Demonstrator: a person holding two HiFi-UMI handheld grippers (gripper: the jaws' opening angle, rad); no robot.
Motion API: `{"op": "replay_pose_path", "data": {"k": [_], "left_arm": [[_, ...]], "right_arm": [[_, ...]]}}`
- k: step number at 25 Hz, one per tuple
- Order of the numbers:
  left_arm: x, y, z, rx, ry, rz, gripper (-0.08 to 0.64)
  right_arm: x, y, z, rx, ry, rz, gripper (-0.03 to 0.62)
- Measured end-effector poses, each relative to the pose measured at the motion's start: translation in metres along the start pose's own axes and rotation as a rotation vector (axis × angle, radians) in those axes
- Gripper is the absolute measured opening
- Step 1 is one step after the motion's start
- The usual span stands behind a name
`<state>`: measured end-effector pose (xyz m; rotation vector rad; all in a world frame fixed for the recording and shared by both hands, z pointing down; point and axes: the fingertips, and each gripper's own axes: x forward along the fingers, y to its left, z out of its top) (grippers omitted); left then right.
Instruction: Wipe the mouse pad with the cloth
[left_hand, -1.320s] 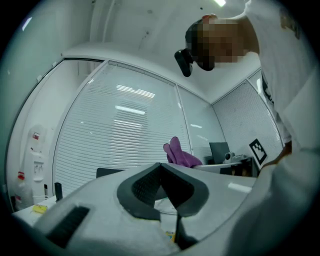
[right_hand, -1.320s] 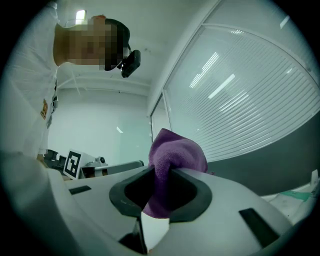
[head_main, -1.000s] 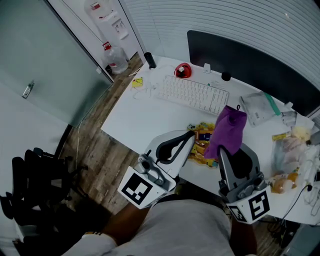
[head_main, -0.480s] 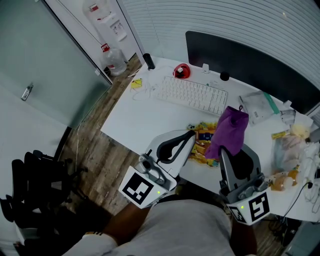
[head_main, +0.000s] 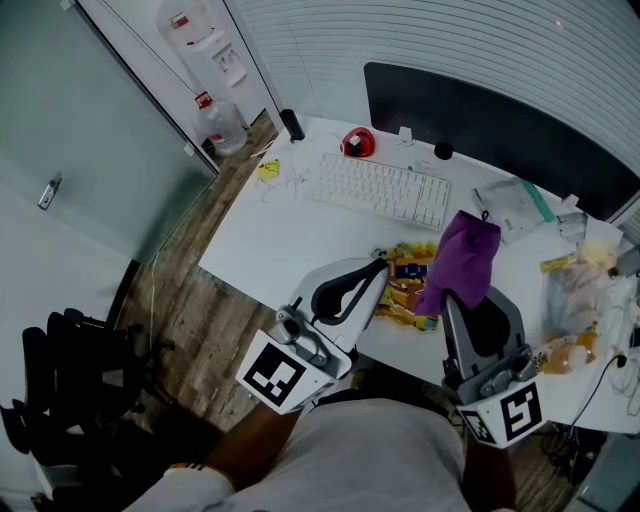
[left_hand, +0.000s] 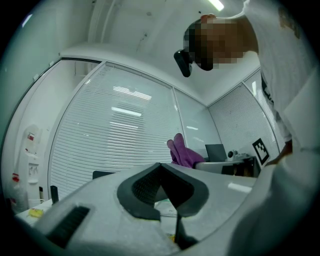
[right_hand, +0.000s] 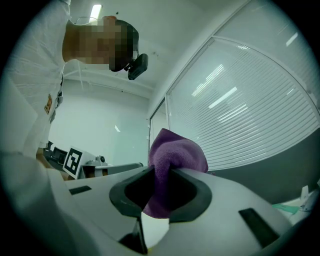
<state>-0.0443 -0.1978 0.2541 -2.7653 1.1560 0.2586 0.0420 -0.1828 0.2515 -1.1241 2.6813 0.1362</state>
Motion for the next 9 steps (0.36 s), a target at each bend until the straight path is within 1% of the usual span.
{"op": "replay_pose_path", "data": {"k": [9], "left_arm": [[-0.0011, -0.0002, 0.0017, 0.001, -0.001, -0.021, 0.015]], "right_arm": [[0.0, 0.003, -0.0016, -0.006, 0.011, -0.013, 0.071]]}}
